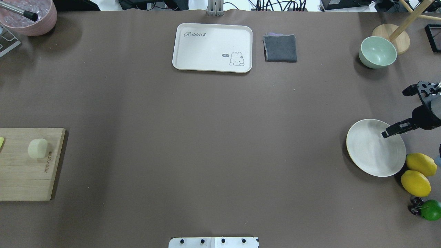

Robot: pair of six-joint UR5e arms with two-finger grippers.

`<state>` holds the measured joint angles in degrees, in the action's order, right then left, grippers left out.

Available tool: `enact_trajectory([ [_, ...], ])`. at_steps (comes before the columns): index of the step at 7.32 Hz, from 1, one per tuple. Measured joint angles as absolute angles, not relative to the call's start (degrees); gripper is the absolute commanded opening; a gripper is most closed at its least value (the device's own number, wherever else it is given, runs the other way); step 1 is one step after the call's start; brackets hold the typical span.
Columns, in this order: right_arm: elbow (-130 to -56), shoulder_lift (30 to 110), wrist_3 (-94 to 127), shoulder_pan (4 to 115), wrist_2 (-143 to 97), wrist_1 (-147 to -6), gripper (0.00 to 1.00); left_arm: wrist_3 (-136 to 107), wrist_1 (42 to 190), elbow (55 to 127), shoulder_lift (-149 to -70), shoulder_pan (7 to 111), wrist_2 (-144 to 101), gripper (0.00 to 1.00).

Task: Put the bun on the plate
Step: 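Reach the right gripper down and grasp the rim of the white plate, then slide the white plate with the right gripper toward the table center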

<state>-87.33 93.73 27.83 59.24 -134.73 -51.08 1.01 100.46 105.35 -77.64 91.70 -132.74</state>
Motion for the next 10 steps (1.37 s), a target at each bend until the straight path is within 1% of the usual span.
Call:
enact_trajectory([
  [3,-88.15,93.81,27.64,59.87,-134.95,-51.14,0.0,0.99,100.46,105.56,-77.69,91.91,-132.79,0.98],
  [5,-88.22,92.04,29.51,61.78,-135.98,-51.3,0.0,1.04,100.46,105.65,-77.72,91.93,-132.8,0.98],
  [8,-88.56,84.26,39.63,63.94,-140.64,-51.48,0.0,0.98,100.51,105.86,-77.84,91.93,-132.85,0.98],
  [10,-91.38,79.17,51.33,59.41,-138.42,-51.46,0.0,0.51,101.87,106.0,-77.78,91.99,-133.26,0.98],
])
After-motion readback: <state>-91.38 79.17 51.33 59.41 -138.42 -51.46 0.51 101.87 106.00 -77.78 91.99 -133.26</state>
